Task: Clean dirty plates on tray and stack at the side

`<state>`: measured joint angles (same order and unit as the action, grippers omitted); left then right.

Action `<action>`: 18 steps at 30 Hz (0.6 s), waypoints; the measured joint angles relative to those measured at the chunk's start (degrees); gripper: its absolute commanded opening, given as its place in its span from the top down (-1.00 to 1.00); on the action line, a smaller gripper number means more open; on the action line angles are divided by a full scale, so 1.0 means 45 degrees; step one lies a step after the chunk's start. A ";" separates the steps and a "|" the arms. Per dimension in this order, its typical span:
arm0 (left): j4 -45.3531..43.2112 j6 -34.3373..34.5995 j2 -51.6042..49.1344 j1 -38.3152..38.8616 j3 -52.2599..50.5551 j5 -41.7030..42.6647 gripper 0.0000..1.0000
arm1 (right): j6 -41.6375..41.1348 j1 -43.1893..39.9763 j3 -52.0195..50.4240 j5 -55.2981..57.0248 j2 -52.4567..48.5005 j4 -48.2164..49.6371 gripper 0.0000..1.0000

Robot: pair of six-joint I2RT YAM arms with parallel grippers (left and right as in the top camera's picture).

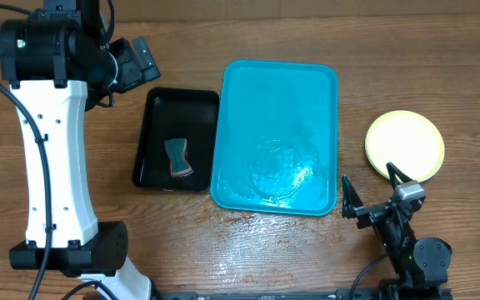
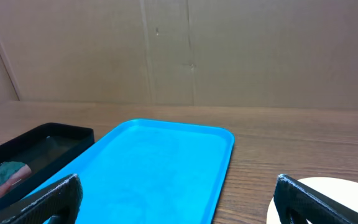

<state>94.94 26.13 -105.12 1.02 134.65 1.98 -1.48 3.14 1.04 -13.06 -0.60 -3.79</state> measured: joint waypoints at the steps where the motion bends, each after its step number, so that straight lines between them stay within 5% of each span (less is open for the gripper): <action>1: 0.0000 0.0000 0.0000 0.0000 0.0000 0.0000 -0.99 | -0.0005 0.0000 0.0000 0.0000 0.0000 0.0005 -1.00; 11: -0.0369 -0.0092 0.0321 0.0743 -0.0010 -0.0675 -0.99 | -0.0010 0.0000 0.0000 0.0000 0.0000 -0.0005 -1.00; 18: -0.3531 -0.0457 0.3342 0.1753 -0.1180 -0.2336 -1.00 | 0.0000 0.0000 0.0000 0.0000 0.0000 -0.0010 -1.00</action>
<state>79.05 24.08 -90.08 8.91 129.34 -8.54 -1.48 3.14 1.04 -13.06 -0.60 -3.84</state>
